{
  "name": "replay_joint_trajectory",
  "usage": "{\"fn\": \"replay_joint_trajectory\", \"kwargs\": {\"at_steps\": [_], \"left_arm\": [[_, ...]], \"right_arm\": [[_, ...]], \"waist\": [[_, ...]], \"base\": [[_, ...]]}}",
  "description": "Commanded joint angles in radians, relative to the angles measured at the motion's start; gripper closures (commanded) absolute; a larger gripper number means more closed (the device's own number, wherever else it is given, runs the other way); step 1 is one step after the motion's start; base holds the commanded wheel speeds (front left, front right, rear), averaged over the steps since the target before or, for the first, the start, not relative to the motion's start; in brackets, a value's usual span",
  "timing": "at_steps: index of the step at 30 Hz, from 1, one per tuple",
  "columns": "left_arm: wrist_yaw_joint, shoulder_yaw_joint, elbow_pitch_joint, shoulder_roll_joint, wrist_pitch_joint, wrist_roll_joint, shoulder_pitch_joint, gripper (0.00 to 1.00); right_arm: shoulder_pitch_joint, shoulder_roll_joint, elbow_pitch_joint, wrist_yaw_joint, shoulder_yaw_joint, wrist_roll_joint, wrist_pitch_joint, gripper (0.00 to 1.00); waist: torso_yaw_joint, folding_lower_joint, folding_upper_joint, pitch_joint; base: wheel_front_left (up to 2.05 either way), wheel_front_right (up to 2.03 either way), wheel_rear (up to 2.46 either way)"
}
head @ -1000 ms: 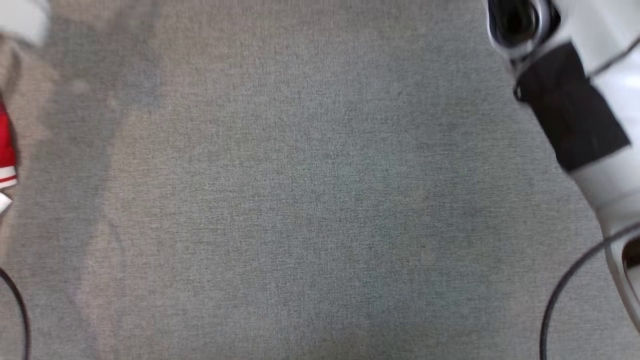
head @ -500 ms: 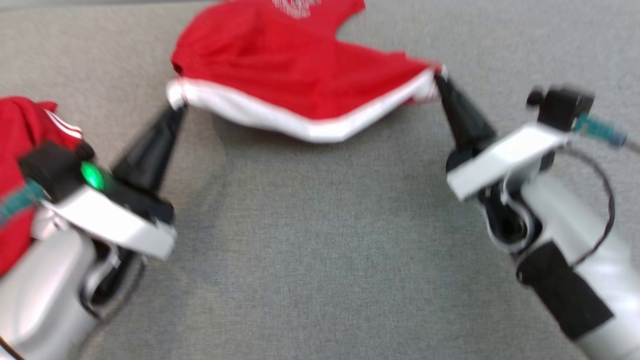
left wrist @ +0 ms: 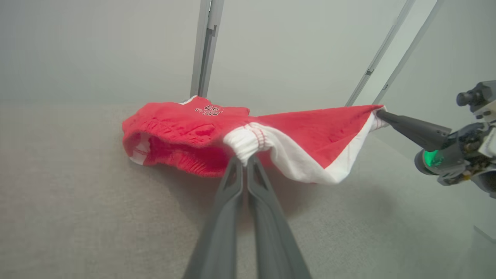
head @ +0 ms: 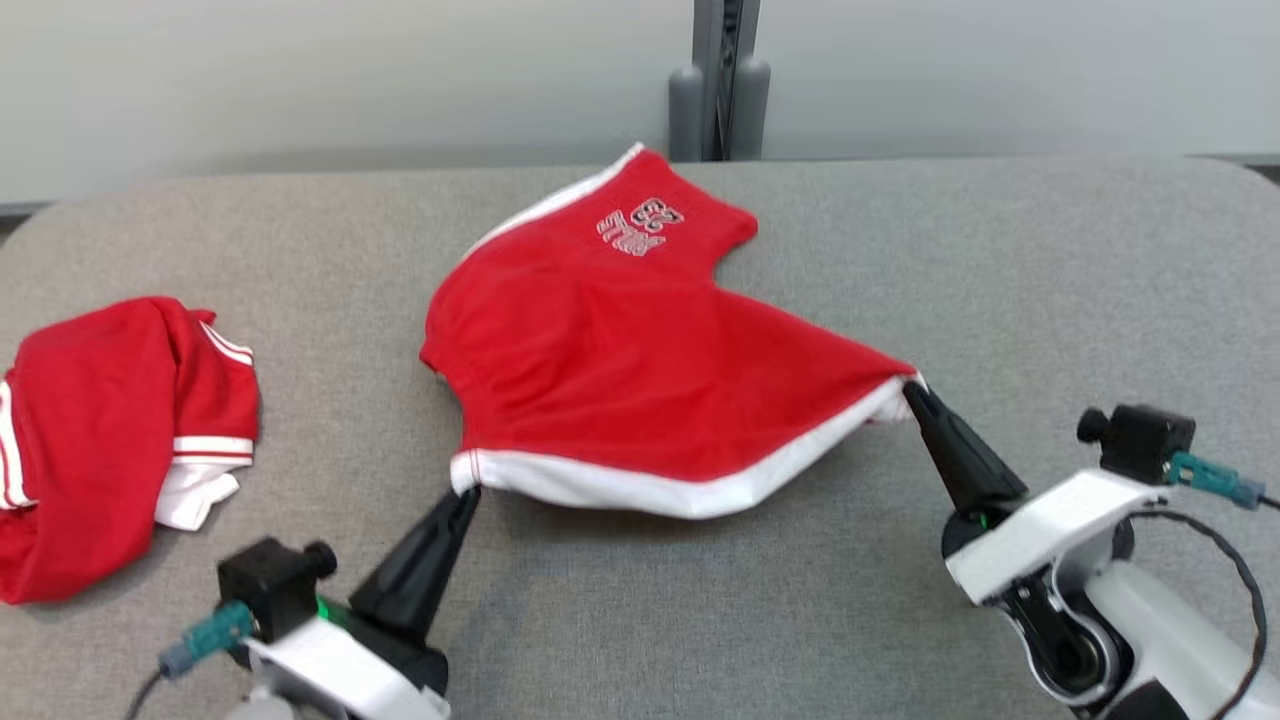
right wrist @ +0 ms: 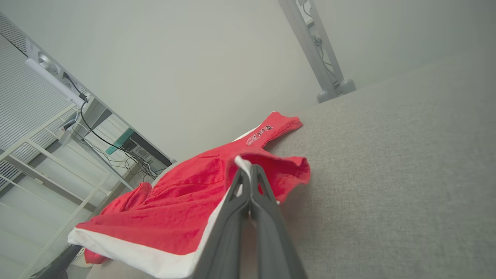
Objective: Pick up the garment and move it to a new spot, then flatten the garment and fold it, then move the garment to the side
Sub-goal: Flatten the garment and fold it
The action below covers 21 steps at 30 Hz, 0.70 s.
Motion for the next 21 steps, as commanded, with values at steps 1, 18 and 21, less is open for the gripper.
{"fn": "replay_joint_trajectory", "kwargs": {"at_steps": [1, 18, 21], "left_arm": [[-0.001, 0.011, 0.007, -0.016, -0.005, 0.001, 0.039, 1.00], [-0.001, 0.070, 0.099, -0.052, -0.005, 0.059, 0.299, 1.00], [-0.001, 0.092, 0.104, -0.051, -0.005, 0.068, 0.311, 1.00]], "right_arm": [[0.037, -0.016, -0.014, 0.000, -0.004, 0.009, 0.011, 1.00], [0.317, -0.076, -0.131, 0.000, -0.053, -0.020, 0.178, 1.00], [0.338, -0.075, -0.126, 0.000, -0.077, -0.056, 0.195, 1.00]], "waist": [[-0.003, 0.0000, 0.0000, -0.036], [0.018, 0.0000, 0.0000, -0.136], [0.022, 0.0000, 0.0000, -0.134]], "base": [[0.00, 0.00, 0.00], [0.00, 0.00, 0.00], [0.00, 0.00, 0.00]]}}
